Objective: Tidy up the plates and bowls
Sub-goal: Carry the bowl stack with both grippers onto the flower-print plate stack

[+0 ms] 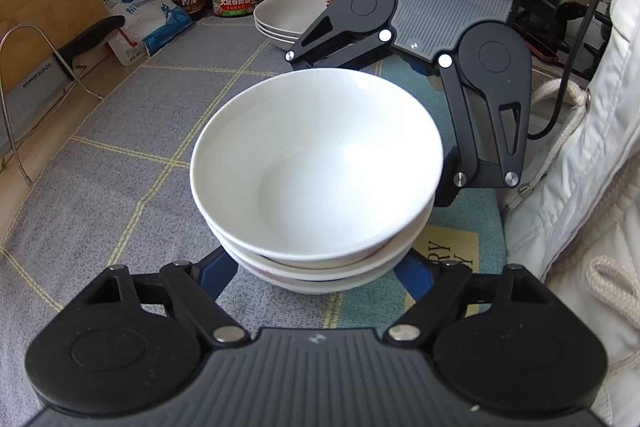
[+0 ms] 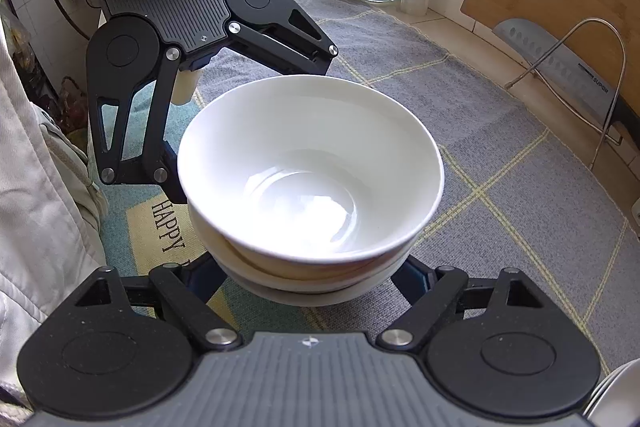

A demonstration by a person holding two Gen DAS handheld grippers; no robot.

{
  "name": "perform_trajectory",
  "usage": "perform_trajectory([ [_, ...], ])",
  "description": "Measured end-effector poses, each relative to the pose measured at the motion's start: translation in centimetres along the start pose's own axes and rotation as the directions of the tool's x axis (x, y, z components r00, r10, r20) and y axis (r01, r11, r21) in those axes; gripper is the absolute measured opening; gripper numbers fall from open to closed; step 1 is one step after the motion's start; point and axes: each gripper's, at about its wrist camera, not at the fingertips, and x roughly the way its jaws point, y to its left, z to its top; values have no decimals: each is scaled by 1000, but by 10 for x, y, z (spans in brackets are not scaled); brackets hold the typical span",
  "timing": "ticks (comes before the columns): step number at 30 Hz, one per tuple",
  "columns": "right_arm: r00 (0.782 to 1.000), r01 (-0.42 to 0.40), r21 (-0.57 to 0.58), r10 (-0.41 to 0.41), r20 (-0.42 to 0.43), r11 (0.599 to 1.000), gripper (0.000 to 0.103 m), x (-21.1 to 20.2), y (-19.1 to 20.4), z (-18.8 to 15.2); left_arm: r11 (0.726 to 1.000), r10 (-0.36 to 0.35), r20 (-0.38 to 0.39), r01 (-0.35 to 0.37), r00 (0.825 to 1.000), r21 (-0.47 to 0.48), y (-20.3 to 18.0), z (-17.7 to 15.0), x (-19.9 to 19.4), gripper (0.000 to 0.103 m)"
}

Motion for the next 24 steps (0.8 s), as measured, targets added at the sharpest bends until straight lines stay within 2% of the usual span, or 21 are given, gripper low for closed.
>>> perform_trajectory([
  [14,1000,11,-6,-11,1,1000,90,-25,-10,-6,999,35,1,-35,999,-2,-8,22,5,84],
  [24,999,39,-40,-39,-5,998,90,-70,-46,-31,998,62,35,-62,997,2,-20,74,42,84],
])
